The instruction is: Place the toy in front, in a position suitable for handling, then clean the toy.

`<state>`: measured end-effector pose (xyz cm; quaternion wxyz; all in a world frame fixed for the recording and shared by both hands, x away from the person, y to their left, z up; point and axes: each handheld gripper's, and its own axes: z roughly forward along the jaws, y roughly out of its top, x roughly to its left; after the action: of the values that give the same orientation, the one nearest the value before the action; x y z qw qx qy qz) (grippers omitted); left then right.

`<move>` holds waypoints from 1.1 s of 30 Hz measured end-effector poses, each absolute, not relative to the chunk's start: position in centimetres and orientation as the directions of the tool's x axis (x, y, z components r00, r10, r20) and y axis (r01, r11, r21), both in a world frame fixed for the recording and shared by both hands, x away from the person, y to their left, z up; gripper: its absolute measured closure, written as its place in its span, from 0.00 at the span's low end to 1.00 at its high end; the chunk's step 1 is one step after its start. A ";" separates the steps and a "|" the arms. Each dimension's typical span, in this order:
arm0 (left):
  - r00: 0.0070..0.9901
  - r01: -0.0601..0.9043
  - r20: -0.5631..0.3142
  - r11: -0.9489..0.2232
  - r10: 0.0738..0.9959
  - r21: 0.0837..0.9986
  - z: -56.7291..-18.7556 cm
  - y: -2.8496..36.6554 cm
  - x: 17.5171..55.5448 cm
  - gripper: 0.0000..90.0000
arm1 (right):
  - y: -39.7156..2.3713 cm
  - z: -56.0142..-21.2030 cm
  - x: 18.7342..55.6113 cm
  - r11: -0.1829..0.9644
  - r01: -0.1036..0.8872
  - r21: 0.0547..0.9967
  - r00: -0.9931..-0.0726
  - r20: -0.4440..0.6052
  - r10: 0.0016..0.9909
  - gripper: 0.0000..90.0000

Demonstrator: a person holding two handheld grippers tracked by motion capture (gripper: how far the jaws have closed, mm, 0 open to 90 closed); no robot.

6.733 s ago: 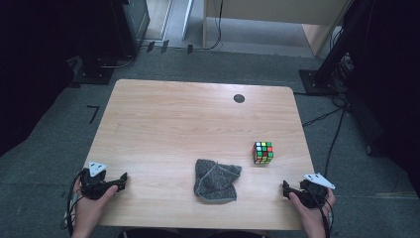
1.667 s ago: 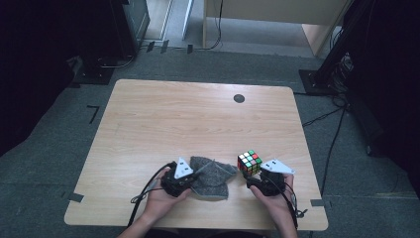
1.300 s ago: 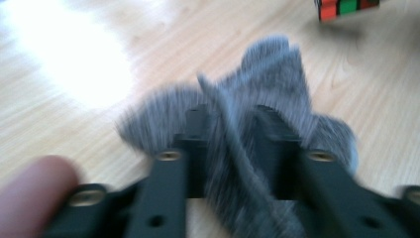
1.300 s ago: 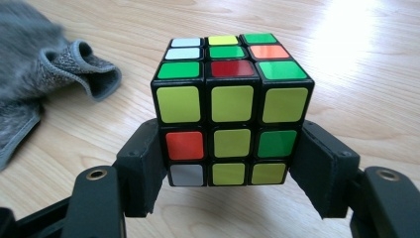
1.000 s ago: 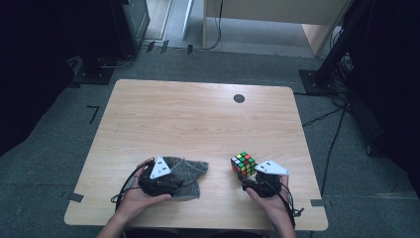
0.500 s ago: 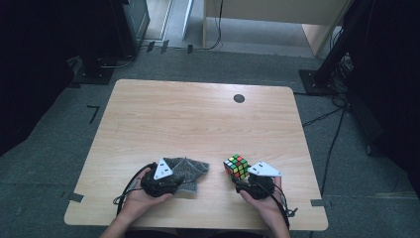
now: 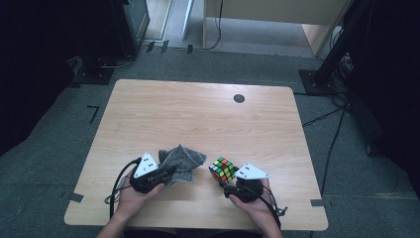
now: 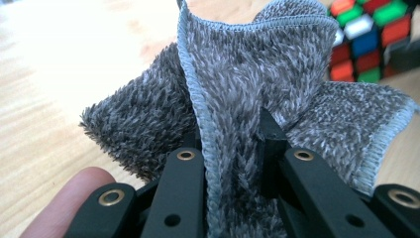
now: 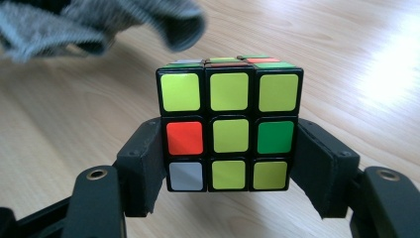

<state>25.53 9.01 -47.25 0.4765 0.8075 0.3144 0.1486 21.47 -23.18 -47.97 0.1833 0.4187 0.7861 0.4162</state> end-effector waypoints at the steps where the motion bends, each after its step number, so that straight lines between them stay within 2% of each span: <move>1: 0.763 0.362 -0.073 -0.332 0.642 0.871 -47.0 9.0 25.5 0.87 | -22.9 -47.9 21.4 0.312 0.497 0.810 -0.592 0.054 0.804 0.38; 8: 0.824 0.297 -0.114 -0.250 0.555 0.922 -44.9 7.6 24.1 0.88 | -20.4 -48.0 20.6 0.361 0.451 0.816 -0.645 0.019 0.764 0.38; 16: 0.877 0.310 -0.151 -0.297 0.457 0.903 -45.0 4.9 23.5 0.88 | -18.5 -48.0 19.9 0.375 0.421 0.826 -0.671 0.005 0.741 0.38; 20: 0.861 0.349 -0.176 -0.304 0.477 0.886 -45.4 4.4 23.8 0.87 | -17.9 -48.1 19.2 0.389 0.389 0.835 -0.678 -0.026 0.734 0.38; 26: 0.813 0.401 -0.193 -0.287 0.550 0.870 -45.4 5.8 24.9 0.87 | -18.4 -47.4 18.5 0.378 0.315 0.871 -0.674 -0.075 0.735 0.39; 33: 0.817 0.418 -0.241 -0.250 0.523 0.874 -45.3 6.3 24.8 0.86 | -18.4 -47.2 18.6 0.366 0.302 0.880 -0.675 -0.074 0.734 0.39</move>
<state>24.81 6.26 -45.31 0.5350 0.7890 0.2982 0.0494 18.55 -18.43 -47.24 0.2355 0.3268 0.7922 0.4584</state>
